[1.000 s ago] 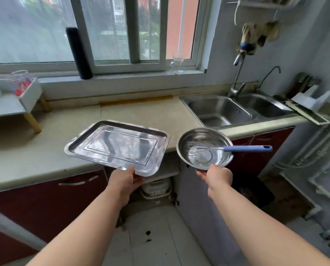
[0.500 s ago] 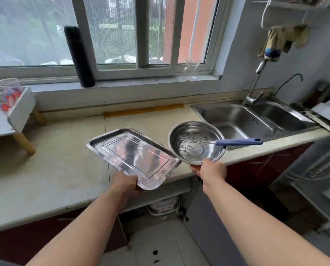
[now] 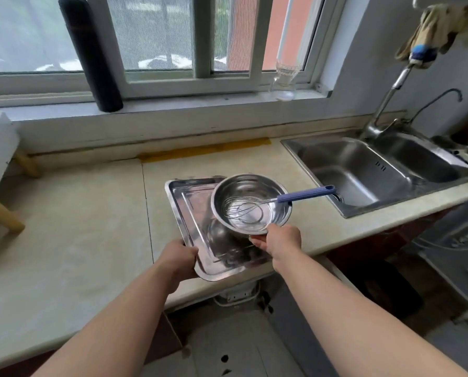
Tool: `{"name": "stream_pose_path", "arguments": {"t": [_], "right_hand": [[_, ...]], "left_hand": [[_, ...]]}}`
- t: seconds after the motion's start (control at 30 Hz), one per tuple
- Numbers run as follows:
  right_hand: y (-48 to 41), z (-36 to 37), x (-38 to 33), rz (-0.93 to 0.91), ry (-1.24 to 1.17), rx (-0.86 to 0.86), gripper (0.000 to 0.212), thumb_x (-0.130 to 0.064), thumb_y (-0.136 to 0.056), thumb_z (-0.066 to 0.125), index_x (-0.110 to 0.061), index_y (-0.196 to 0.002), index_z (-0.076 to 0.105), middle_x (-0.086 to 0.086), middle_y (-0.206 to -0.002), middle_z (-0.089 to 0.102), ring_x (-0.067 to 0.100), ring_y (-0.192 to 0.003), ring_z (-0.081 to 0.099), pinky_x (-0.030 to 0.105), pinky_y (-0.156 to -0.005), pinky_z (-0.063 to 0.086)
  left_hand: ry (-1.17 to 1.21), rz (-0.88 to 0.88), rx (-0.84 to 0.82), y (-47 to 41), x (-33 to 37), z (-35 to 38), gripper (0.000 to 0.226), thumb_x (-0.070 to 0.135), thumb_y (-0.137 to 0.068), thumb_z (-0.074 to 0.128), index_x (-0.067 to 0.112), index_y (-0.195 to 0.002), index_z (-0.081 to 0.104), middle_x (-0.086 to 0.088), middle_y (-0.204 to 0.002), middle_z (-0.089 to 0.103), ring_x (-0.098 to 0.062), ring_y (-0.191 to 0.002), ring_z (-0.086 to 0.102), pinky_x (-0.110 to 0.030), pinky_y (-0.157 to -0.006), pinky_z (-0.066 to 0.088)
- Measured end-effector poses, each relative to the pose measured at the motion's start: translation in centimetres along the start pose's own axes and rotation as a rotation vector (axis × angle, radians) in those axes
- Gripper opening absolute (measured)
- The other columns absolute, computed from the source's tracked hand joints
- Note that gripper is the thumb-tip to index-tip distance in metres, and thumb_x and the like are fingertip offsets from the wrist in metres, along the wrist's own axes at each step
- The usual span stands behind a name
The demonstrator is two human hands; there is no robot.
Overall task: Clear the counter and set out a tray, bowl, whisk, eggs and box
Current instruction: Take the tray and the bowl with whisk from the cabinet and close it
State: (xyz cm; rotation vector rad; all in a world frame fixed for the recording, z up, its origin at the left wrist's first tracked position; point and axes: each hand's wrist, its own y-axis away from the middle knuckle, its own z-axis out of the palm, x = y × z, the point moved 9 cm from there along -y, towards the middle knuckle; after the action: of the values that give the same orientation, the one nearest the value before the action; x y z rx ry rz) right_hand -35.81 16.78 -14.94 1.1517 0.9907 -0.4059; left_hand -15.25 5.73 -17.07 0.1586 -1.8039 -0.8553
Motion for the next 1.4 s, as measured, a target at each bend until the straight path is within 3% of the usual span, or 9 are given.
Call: {"name": "stream_pose_path", "arguments": {"t": [0.2,0.37,0.53,0.7,0.93,1.1,1.17,1.3,1.4], "right_hand": [[-3.8,2.6,-0.3,0.024,0.050,-0.038,0.029,0.001,-0.095,0.044,0.004,-0.122,0.052,0.018,-0.108,0.063,0.030,-0.071,0.067,0.024,-0.043,0.056],[-6.3,5.0,-0.7,0.073,0.073,-0.082,0.028,0.003,-0.094,0.042,0.003,-0.120,0.053,0.014,-0.107,0.060,0.032,-0.078,0.066,0.026,-0.051,0.058],[-8.3,7.1,-1.2,0.077,0.098,-0.111,0.029,0.003,-0.094,0.044,0.003,-0.121,0.054,0.017,-0.112,0.062,0.030,-0.073,0.065,0.024,-0.046,0.057],[-9.3,8.1,-1.3,0.072,0.106,-0.128,0.019,-0.001,-0.096,0.045,-0.001,-0.112,0.055,0.005,-0.082,0.059,0.023,-0.058,0.062,0.025,-0.050,0.057],[-9.1,7.6,-0.8,0.047,0.166,-0.122,0.016,-0.012,-0.101,0.040,-0.003,-0.103,0.053,0.003,-0.074,0.054,0.019,-0.053,0.058,0.028,-0.056,0.055],[-8.7,7.4,0.2,0.080,0.136,-0.137,0.030,-0.012,-0.099,0.037,0.000,-0.119,0.057,0.020,-0.111,0.061,0.028,-0.069,0.062,0.029,-0.049,0.056],[-8.5,7.5,0.8,0.104,0.131,-0.158,0.034,-0.012,-0.099,0.039,0.001,-0.128,0.052,0.023,-0.121,0.060,0.031,-0.085,0.062,0.033,-0.060,0.058],[-7.8,7.7,1.0,0.109,0.086,-0.149,0.035,-0.004,-0.097,0.038,-0.002,-0.129,0.049,0.021,-0.126,0.058,0.032,-0.106,0.061,0.032,-0.066,0.059],[-6.6,6.9,1.5,0.108,0.097,-0.157,0.035,0.000,-0.097,0.034,-0.005,-0.129,0.048,0.018,-0.135,0.053,0.033,-0.123,0.052,0.038,-0.101,0.047]], "left_hand": [[-0.048,0.000,-0.042,-2.7,0.8,1.4,0.016,-0.001,-0.093,0.049,0.010,-0.093,0.061,-0.018,-0.095,0.069,-0.027,-0.071,0.065,-0.029,-0.053,0.059],[-0.045,-0.013,-0.030,-4.8,1.1,1.8,0.023,0.004,-0.092,0.052,0.007,-0.111,0.063,-0.016,-0.100,0.071,-0.028,-0.076,0.068,-0.030,-0.055,0.057],[-0.060,-0.022,-0.001,-5.9,1.4,1.9,0.020,-0.001,-0.093,0.047,0.008,-0.099,0.064,-0.017,-0.093,0.070,-0.028,-0.069,0.064,-0.037,-0.064,0.058],[-0.124,-0.020,0.063,-6.3,1.2,1.4,0.025,-0.005,-0.091,0.049,0.014,-0.080,0.062,-0.014,-0.087,0.067,-0.034,-0.079,0.065,-0.046,-0.074,0.059],[-0.199,0.002,0.191,-7.2,0.5,0.4,0.022,-0.001,-0.081,0.064,0.009,-0.100,0.060,-0.013,-0.084,0.067,-0.035,-0.077,0.066,-0.050,-0.075,0.058],[-0.299,0.044,0.219,-7.0,0.8,0.2,0.010,0.001,-0.085,0.055,0.010,-0.088,0.057,-0.012,-0.085,0.064,-0.035,-0.086,0.063,-0.038,-0.075,0.055],[-0.310,0.058,0.200,-6.4,1.2,0.6,0.012,0.003,-0.086,0.053,0.014,-0.082,0.052,-0.008,-0.084,0.061,-0.032,-0.084,0.060,-0.032,-0.067,0.048],[-0.324,0.092,0.177,-6.1,1.5,1.0,0.022,0.003,-0.087,0.049,0.004,-0.107,0.057,-0.017,-0.100,0.063,-0.030,-0.079,0.057,-0.026,-0.053,0.041],[-0.314,0.106,0.180,-5.2,1.5,1.0,0.029,0.000,-0.085,0.047,0.001,-0.112,0.058,-0.021,-0.104,0.064,-0.028,-0.072,0.054,-0.024,-0.048,0.037]]}}
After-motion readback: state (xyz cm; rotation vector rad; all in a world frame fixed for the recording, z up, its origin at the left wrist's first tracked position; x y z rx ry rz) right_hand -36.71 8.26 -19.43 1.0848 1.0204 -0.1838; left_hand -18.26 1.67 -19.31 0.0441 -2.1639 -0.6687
